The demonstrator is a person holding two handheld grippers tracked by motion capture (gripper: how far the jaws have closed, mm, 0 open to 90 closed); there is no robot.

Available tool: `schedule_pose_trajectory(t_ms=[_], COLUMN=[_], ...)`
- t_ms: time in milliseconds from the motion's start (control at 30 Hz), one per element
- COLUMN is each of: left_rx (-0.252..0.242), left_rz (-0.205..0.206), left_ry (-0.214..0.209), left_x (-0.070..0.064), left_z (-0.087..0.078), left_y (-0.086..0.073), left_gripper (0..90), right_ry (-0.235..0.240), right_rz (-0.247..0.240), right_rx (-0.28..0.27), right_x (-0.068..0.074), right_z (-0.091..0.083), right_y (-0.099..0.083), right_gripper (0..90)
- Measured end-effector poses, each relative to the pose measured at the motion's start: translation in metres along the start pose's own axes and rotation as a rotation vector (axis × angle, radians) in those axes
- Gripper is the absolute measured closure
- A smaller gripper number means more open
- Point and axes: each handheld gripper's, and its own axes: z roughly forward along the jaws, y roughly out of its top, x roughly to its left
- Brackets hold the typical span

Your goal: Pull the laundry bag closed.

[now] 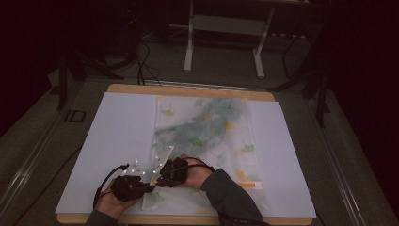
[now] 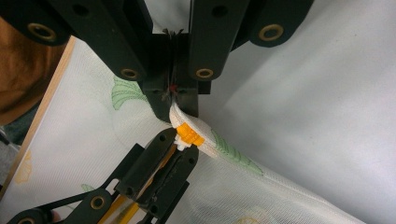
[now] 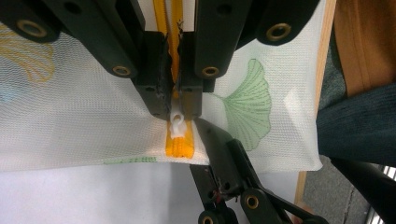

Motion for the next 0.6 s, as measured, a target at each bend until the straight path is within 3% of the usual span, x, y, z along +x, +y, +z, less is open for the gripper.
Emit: schedule_pose_trajectory(t_ms=[233, 600], left_rx=[-0.003, -0.016], left_rz=[-0.003, -0.018], left_ry=[-0.002, -0.012], left_x=[0.0004, 0.0017], left_z=[-0.0005, -0.0016], left_y=[-0.0001, -0.0005], left_gripper=[88.6, 88.6], right_ry=[-0.006, -0.014], right_rz=[-0.005, 0.007], right_rx=[0.012, -0.011], right_x=[0.0002, 0.0005], right_z=[0.001, 0.0028], right_y=[-0.0011, -0.0084], right_gripper=[84.6, 84.8])
